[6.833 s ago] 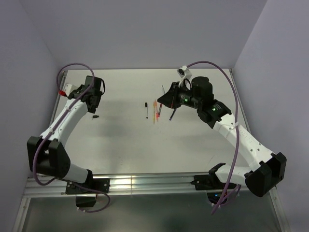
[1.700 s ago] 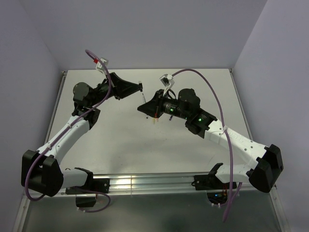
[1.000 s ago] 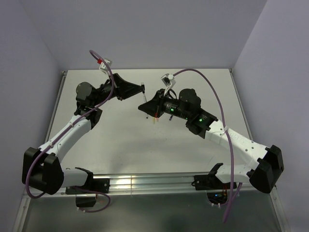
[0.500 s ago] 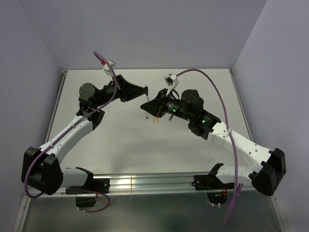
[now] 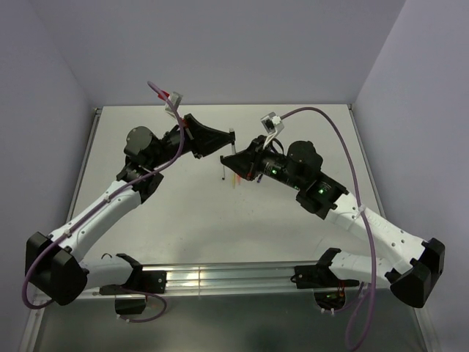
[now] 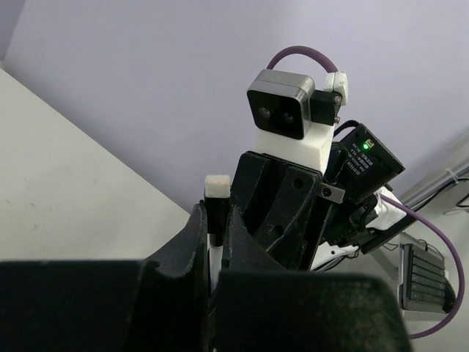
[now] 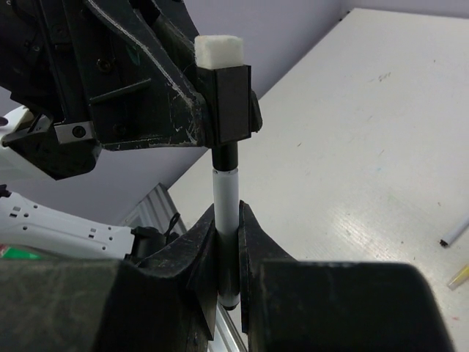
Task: Insert the pens into the pen caps
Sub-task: Insert the pen cap onto the pen, then press the pen cap onto the pen.
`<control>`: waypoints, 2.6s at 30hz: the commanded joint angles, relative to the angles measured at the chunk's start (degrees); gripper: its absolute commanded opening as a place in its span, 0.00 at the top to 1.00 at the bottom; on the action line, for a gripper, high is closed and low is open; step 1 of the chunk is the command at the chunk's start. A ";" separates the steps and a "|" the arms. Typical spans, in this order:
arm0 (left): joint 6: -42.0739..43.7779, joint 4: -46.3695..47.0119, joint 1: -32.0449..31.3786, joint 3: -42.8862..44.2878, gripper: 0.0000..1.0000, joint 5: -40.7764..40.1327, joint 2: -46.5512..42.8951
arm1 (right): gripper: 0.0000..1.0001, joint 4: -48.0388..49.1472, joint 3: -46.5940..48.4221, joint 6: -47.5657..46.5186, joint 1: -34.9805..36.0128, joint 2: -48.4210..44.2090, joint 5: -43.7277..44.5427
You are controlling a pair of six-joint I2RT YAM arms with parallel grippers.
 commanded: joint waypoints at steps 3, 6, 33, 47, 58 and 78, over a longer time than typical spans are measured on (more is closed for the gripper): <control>5.72 -9.06 -5.49 1.68 1.00 6.60 -2.78 | 1.00 8.14 -0.28 -3.27 -0.29 -2.21 3.27; 7.38 -12.40 -6.63 1.50 1.00 6.87 -3.22 | 1.00 8.67 -0.81 -4.24 -0.37 -2.74 3.27; 20.22 -26.73 -22.45 -0.96 1.00 -11.58 -6.03 | 1.00 7.09 2.09 -12.33 -0.46 -6.17 9.07; 22.42 -32.09 -27.46 -2.36 1.00 -22.39 -6.47 | 1.00 4.89 4.46 -14.44 -0.37 -6.69 12.15; 22.51 -34.64 -29.31 -4.21 1.00 -27.49 -6.56 | 1.00 4.19 6.31 -15.41 -0.37 -6.78 13.46; 13.37 -40.70 -33.44 -3.33 1.00 -45.59 -2.43 | 1.00 2.35 10.70 -16.02 -0.37 -6.08 15.14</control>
